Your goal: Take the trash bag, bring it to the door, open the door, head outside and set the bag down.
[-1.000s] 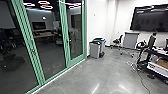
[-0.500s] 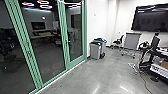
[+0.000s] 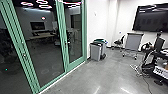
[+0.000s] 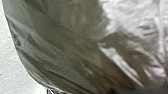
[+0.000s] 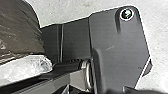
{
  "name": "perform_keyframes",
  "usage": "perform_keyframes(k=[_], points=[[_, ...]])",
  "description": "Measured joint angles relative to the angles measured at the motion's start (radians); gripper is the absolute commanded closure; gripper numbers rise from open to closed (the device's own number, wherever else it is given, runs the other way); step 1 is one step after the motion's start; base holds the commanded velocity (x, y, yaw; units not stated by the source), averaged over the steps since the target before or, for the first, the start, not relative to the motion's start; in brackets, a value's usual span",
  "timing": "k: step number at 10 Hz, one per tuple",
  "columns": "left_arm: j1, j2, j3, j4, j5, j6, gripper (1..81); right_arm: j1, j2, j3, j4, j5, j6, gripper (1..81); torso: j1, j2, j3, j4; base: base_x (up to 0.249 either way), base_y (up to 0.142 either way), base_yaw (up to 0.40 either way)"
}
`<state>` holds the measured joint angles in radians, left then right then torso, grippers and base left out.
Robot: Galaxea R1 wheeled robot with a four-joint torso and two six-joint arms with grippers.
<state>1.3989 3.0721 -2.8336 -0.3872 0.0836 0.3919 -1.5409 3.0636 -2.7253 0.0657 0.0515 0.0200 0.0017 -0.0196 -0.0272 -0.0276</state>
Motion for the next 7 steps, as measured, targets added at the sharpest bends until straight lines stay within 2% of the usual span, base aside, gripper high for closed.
perform_keyframes(k=[7], points=[[0.0, -0.005, 0.0, 0.0, 0.0, 0.0, 81.1, 0.0, 0.0, -0.001, 0.0, 0.0, 0.0, 1.0, 0.0, 0.0, 0.0, 0.0, 0.232, 0.0, 0.0]])
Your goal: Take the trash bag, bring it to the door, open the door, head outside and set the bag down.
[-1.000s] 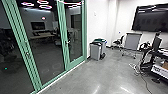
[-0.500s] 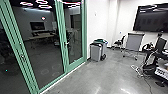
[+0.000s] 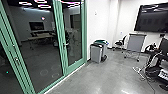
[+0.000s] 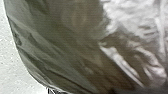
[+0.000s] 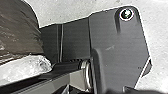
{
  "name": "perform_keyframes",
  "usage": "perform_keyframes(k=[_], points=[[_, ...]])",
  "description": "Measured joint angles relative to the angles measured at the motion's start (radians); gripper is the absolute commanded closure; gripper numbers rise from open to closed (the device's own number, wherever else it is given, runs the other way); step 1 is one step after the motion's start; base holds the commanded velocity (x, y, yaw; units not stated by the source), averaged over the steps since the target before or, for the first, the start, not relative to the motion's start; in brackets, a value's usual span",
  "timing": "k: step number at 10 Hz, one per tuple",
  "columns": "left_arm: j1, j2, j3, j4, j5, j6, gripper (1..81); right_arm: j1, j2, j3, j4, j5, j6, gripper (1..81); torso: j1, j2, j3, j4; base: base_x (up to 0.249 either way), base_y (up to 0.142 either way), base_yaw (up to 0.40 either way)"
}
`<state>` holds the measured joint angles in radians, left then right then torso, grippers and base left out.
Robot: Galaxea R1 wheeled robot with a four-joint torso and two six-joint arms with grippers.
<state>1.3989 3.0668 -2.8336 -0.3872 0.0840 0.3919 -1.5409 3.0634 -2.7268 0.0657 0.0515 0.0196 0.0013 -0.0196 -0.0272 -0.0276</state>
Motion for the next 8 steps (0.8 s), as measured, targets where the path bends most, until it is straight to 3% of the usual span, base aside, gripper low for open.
perform_keyframes(k=[8], points=[[0.0, 0.0, 0.0, 0.0, -0.002, 0.0, 81.1, -0.002, 0.0, 0.0, 0.0, 0.0, 0.0, 1.0, 0.001, 0.0, 0.0, 0.0, 0.225, 0.0, 0.0]])
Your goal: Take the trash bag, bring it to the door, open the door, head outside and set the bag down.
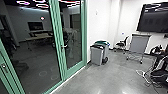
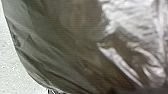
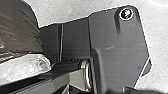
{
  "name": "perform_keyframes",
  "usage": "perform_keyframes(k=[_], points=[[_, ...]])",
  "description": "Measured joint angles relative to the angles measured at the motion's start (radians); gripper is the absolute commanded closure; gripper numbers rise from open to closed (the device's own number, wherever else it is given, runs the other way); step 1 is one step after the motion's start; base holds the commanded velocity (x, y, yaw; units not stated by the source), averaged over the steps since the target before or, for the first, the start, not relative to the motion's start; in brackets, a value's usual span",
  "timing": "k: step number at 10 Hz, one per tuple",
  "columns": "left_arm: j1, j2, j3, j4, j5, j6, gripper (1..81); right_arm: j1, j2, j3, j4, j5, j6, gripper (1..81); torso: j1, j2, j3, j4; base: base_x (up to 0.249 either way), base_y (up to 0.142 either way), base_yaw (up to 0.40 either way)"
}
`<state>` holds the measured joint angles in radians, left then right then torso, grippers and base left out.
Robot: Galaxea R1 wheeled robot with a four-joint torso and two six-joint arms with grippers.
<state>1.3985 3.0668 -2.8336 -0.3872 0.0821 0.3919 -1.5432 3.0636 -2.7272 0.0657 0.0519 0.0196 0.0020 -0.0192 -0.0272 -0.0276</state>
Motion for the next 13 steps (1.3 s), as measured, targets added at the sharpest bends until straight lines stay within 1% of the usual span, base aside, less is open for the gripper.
perform_keyframes(k=[3, 13], points=[[0.014, 0.0, 0.0, 0.0, 0.0, 0.0, 81.1, -0.004, 0.0, -0.001, 0.0, 0.0, 0.0, 1.0, -0.001, 0.0, 0.0, 0.0, 0.205, 0.0, 0.0], [0.014, 0.0, 0.0, 0.0, -0.001, 0.0, 81.1, -0.008, 0.0, -0.001, -0.004, 0.005, 0.0, 1.0, -0.001, 0.0, 0.0, 0.0, 0.204, 0.0, 0.0]])
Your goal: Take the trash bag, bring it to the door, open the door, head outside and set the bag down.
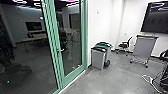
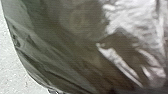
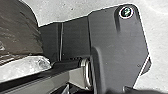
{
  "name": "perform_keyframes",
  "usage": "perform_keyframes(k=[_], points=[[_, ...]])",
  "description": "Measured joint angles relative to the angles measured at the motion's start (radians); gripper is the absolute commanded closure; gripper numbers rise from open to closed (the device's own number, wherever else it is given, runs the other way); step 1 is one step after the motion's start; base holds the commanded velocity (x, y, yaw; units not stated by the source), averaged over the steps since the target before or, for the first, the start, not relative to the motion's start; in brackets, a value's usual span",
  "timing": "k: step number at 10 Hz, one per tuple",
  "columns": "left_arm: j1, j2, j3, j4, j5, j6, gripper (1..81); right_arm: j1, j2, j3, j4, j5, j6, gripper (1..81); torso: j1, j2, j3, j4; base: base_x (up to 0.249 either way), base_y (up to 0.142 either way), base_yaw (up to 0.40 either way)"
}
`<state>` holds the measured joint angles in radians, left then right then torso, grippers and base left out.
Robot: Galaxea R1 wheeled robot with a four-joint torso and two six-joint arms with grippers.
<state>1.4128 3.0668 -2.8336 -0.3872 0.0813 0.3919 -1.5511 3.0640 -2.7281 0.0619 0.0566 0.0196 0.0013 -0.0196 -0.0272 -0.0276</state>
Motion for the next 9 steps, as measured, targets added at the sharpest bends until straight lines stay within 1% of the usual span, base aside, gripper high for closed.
perform_keyframes(k=[9], points=[[0.0, 0.0, 0.0, 0.0, 0.0, 0.0, 81.1, 0.0, 0.0, 0.0, -0.007, 0.0, 0.0, 1.0, 0.0, 0.0, 0.0, 0.0, 0.204, 0.0, 0.0]])
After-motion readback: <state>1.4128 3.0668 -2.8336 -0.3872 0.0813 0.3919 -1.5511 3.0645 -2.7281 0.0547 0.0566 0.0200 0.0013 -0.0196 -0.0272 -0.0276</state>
